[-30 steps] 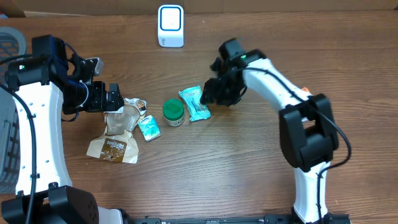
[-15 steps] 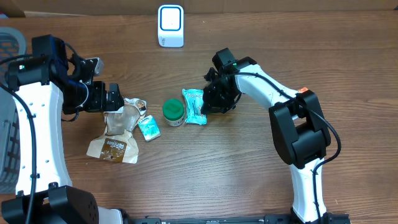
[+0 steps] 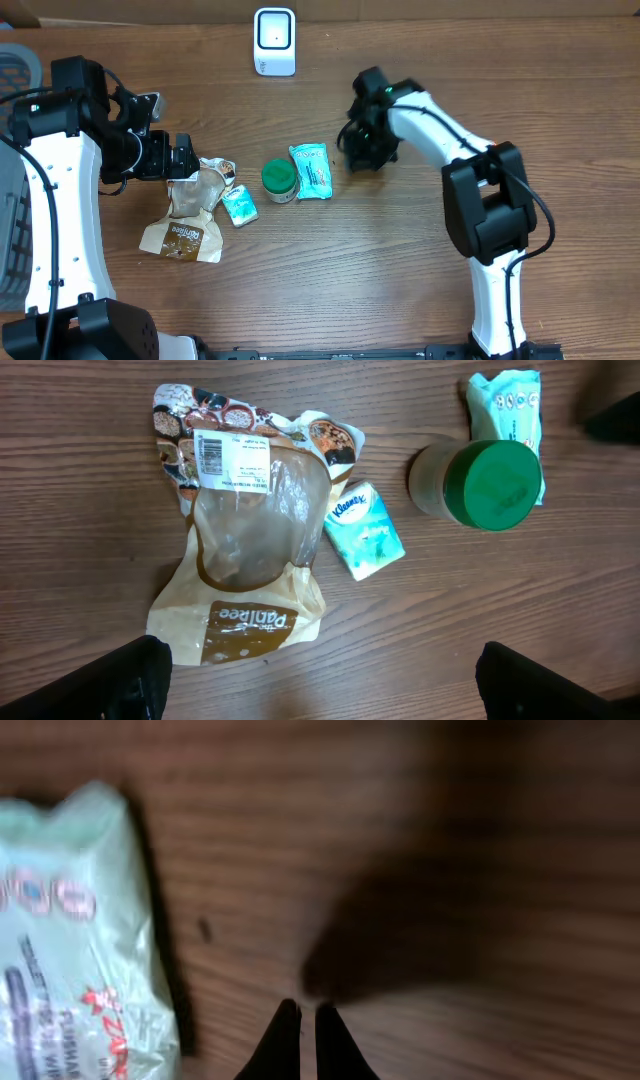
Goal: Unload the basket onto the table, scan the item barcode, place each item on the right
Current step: 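Grasp green tissue pack with right gripper and drag it rightward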
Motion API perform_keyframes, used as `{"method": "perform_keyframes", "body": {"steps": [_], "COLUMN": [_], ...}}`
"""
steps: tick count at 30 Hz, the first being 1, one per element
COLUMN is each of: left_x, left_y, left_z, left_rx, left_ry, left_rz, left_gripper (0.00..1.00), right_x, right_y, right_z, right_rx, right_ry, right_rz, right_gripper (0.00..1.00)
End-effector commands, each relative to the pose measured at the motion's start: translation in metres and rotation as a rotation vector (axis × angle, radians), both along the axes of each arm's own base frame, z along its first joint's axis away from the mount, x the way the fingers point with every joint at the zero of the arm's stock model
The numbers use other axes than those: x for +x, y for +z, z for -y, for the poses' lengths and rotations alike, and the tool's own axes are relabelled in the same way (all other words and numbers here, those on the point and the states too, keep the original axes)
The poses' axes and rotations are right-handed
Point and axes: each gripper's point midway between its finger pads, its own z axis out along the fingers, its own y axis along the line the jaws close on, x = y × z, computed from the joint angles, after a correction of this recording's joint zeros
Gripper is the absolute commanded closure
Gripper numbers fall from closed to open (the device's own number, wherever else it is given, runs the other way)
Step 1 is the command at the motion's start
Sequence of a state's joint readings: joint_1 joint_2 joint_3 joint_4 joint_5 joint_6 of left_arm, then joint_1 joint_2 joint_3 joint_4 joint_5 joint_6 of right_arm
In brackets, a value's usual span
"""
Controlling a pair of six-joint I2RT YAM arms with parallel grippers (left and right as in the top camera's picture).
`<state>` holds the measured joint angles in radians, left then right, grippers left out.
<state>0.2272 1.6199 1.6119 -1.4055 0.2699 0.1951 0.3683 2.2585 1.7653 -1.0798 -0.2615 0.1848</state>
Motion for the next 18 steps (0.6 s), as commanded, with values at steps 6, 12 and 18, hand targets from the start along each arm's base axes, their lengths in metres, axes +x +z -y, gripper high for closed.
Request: {"method": "perform_keyframes", "body": {"steps": [6, 12, 18], "left_x": [0.001, 0.001, 0.001], "left_y": [-0.001, -0.001, -0.001], "left_z": [0.001, 0.001, 0.001], "left_rx": [-0.007, -0.007, -0.007], "left_ry": [-0.026, -0.026, -0.026], "left_rz": [0.003, 0.003, 0.003], "left_gripper": [0.00, 0.00, 0.01], "right_x": [0.013, -0.012, -0.030], "right_y": [0.064, 0.045, 0.020], "right_z": [-0.035, -0.067, -0.091], "right_rx": [0.157, 0.168, 0.181], "right_ry": [0.123, -0.025, -0.093], "right_rz": [0.064, -0.057, -0.117], "right_gripper": [0.94, 0.96, 0.96]}}
